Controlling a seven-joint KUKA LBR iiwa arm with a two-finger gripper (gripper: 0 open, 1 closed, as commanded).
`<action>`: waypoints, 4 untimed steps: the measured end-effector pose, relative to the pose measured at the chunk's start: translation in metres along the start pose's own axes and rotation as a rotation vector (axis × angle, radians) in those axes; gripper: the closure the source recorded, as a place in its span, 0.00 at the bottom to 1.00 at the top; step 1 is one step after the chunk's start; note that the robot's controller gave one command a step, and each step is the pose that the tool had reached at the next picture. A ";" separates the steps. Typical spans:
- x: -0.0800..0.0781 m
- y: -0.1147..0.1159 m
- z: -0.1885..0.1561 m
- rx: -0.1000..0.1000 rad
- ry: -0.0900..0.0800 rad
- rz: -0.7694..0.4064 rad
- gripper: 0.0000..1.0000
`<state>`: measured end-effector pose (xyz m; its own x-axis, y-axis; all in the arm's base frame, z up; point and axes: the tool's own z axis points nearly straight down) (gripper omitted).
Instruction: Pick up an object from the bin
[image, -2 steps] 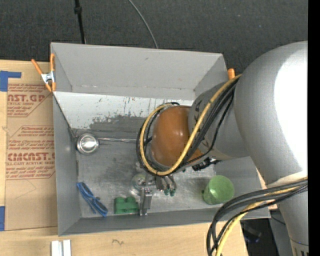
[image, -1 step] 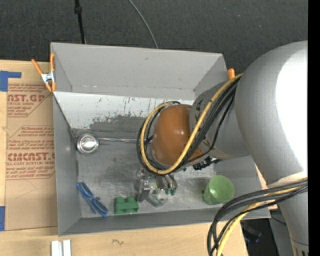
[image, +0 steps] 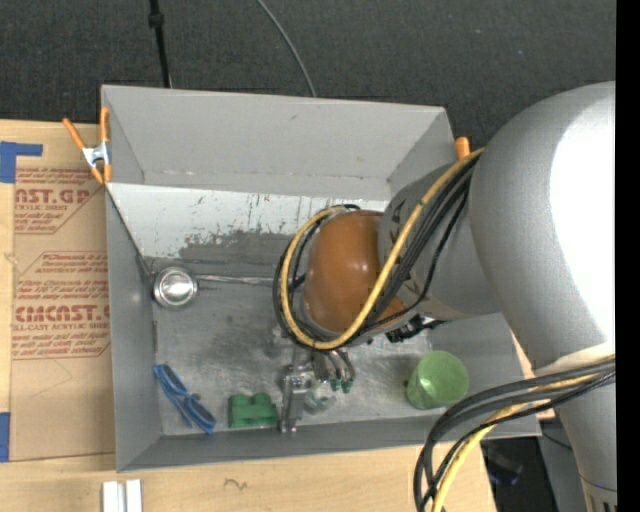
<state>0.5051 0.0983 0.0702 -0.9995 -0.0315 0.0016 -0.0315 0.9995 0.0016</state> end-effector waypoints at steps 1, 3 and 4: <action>0.017 0.020 -0.004 0.000 -0.013 0.042 0.00; -0.024 -0.011 -0.123 0.002 -0.013 -0.054 1.00; -0.021 -0.010 -0.118 0.001 -0.003 -0.055 0.00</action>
Offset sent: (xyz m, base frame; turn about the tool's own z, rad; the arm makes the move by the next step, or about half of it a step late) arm -0.0203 0.0190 0.0028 0.0418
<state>0.5265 0.0888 0.1880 -0.9963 -0.0860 -0.0018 -0.0860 0.9963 0.0003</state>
